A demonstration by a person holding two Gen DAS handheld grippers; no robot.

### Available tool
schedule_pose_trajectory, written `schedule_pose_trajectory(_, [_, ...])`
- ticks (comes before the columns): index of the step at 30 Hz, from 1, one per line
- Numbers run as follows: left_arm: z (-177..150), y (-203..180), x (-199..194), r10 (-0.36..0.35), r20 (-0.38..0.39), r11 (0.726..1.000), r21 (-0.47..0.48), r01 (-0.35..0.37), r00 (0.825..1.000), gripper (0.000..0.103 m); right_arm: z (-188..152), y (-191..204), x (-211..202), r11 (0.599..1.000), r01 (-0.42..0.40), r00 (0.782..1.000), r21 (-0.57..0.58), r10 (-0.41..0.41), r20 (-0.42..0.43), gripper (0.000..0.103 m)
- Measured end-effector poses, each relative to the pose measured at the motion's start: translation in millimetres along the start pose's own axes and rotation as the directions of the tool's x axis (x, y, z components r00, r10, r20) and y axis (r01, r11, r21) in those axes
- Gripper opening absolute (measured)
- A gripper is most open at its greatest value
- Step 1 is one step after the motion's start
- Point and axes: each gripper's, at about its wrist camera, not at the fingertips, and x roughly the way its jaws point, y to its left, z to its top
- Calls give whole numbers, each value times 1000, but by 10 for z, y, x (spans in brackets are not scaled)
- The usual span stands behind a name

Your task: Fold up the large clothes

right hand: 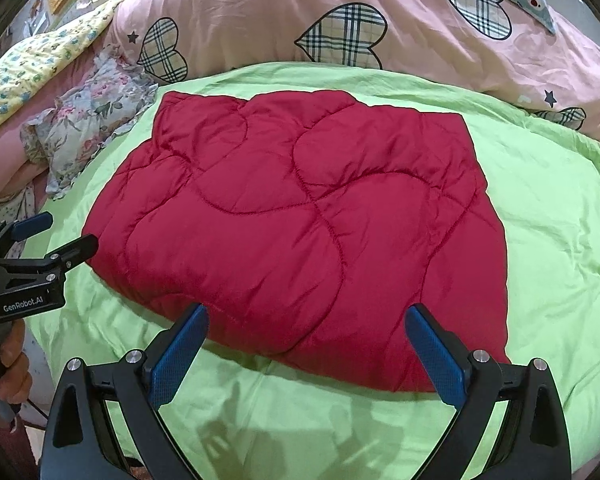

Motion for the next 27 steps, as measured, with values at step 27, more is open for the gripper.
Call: schedule_pose_trajectory(27, [150,-36,194,-6,1,1000,7,6,1000,102,187,-102,191,1000,-7,1000,12,7,-9,99])
